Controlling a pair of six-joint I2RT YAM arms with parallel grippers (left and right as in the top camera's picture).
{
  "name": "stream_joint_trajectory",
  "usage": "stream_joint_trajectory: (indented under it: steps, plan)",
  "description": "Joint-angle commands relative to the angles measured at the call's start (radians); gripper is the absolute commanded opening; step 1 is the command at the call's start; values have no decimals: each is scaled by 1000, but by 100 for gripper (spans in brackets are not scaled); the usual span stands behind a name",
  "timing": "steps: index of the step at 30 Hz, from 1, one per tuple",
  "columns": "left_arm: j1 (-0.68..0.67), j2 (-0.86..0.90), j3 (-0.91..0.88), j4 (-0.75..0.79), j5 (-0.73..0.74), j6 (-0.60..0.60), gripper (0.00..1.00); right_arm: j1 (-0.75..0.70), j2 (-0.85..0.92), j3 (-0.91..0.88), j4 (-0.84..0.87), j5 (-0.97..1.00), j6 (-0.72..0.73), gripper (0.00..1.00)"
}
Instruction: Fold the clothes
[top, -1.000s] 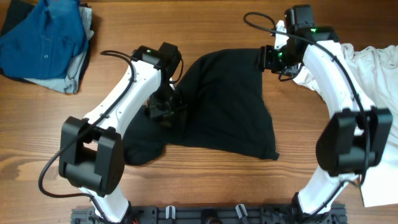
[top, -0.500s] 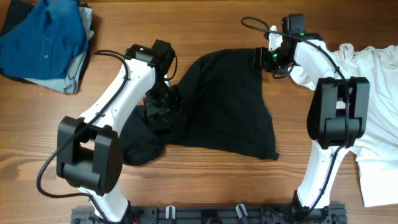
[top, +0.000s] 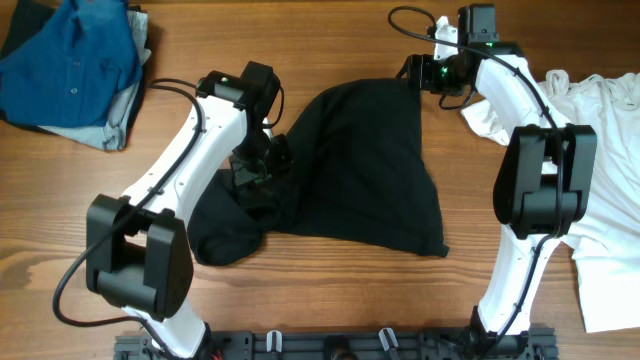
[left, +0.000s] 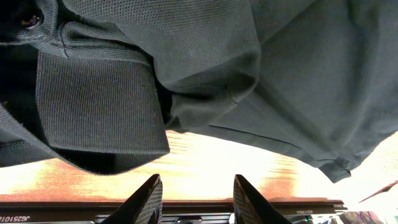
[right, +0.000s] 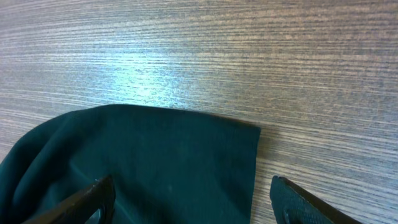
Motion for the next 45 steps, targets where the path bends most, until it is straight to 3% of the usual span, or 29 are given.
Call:
stream_joint_trajectory:
  steps: [1, 8, 15, 17, 18, 19, 20, 25, 28, 29, 36, 45]
  plan:
    - [4, -45, -1, 3, 9, -29, 36, 8, 41, 17, -6, -19, -11, 80]
    - [4, -76, -1, 2, 9, -29, 38, 8, 112, 17, 10, -74, -12, 83]
    - [4, -77, -1, -5, 9, -30, 37, 8, 153, 17, 43, -100, -17, 79]
    - [4, -77, -1, -5, 8, -30, 36, 8, 153, 17, 43, -100, -18, 68]
    - [4, -77, -1, -5, 8, -30, 36, 8, 153, 17, 43, -100, -18, 53]
    - [4, -77, -1, -4, 8, -30, 35, 8, 153, 17, 45, -100, -21, 21]
    - [4, -77, -1, -4, 8, -30, 35, 8, 153, 17, 45, -99, -22, 6]
    - [4, -77, -1, -3, 6, -30, 37, 8, 153, 17, 44, -100, -31, 4]
    - [7, -77, -1, 12, -60, -33, 16, 5, 151, 18, 43, -94, -32, 4]
    - [11, -77, -1, 21, -76, -33, 14, 2, 150, 19, 40, -89, -33, 4]
    - [90, -76, -1, 79, -155, -32, 38, -42, 115, 67, -51, -56, -70, 4]
    - [227, -13, -7, 177, -150, 2, 42, -48, 5, 104, -111, -51, -115, 4]
